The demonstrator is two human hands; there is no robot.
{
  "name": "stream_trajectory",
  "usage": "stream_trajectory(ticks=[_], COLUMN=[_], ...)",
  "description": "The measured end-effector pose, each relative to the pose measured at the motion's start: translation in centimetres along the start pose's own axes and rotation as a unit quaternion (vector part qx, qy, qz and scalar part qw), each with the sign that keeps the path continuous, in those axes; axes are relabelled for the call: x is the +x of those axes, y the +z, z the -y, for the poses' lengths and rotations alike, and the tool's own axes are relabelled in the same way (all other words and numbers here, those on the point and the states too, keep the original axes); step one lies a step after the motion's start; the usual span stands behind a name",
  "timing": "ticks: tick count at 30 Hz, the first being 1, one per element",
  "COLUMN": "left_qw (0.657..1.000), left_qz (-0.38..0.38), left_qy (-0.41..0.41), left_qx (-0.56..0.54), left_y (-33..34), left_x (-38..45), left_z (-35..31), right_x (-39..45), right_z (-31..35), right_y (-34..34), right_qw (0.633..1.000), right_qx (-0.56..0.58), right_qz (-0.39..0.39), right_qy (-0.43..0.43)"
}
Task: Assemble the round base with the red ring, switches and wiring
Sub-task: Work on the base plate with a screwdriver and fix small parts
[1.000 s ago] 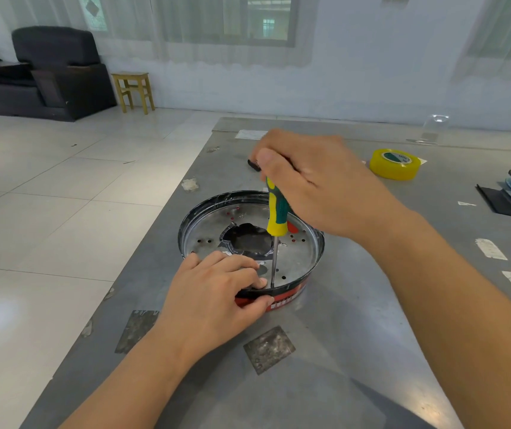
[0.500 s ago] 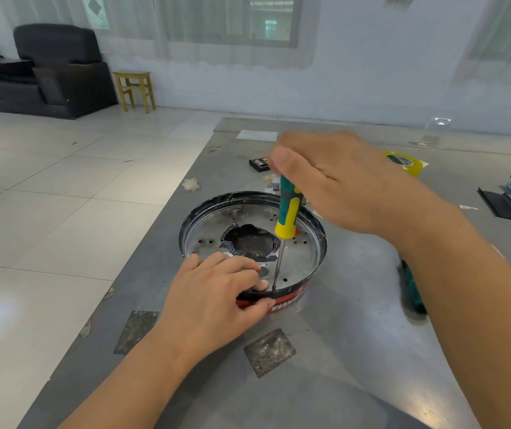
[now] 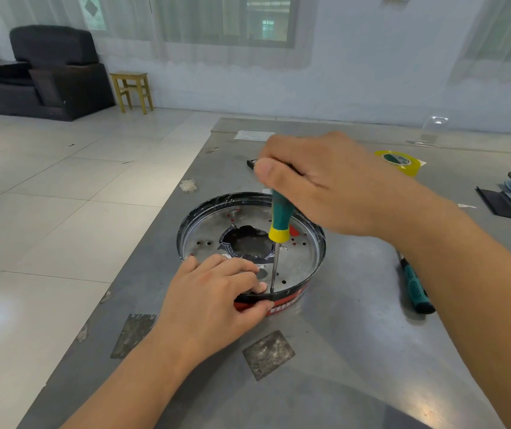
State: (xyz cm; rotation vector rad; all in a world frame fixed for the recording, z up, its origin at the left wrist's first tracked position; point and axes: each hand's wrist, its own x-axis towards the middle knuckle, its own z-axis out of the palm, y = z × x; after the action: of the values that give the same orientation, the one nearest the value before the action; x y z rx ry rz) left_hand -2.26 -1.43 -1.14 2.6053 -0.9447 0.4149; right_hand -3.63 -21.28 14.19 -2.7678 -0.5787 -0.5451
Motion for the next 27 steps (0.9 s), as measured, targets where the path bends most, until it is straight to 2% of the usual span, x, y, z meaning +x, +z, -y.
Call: stream_trajectory(ticks=[2, 4, 6, 9, 15, 18, 22, 27], left_qw=[1.0, 1.0, 1.0, 1.0, 1.0, 1.0, 1.0, 1.0], left_qz=[0.002, 0.001, 0.001, -0.002, -0.001, -0.003, 0.001, -0.013], left_qy=[0.0, -0.001, -0.001, 0.001, 0.003, 0.004, 0.007, 0.005], left_qx=[0.0, -0.002, -0.003, -0.002, -0.002, -0.002, -0.004, -0.008], left_y=[0.0, 0.0, 0.0, 0.0, 0.0, 0.0, 0.0, 0.1], left_x=[0.0, 0.0, 0.0, 0.0, 0.1, 0.0, 0.0, 0.0], left_z=[0.0, 0.1, 0.1, 0.1, 0.0, 0.1, 0.1, -0.1], right_x=[-0.1, -0.1, -0.1, -0.3, -0.1, -0.4, -0.5, -0.9], right_z=[-0.1, -0.4, -0.4, -0.1, 0.6, 0.6, 0.2, -0.3], right_y=[-0.4, -1.1, -1.4, -1.2, -0.5, -0.5, -1.1, -1.2], right_qw=[0.984, 0.972, 0.976, 0.992, 0.999, 0.999, 0.982, 0.985], right_qx=[0.149, 0.201, 0.19, 0.114, 0.014, 0.028, 0.14, 0.138], right_qz=[0.075, 0.101, 0.094, 0.048, -0.024, 0.014, 0.081, 0.058], right_qy=[0.055, 0.071, 0.052, 0.031, 0.026, 0.042, 0.092, 0.087])
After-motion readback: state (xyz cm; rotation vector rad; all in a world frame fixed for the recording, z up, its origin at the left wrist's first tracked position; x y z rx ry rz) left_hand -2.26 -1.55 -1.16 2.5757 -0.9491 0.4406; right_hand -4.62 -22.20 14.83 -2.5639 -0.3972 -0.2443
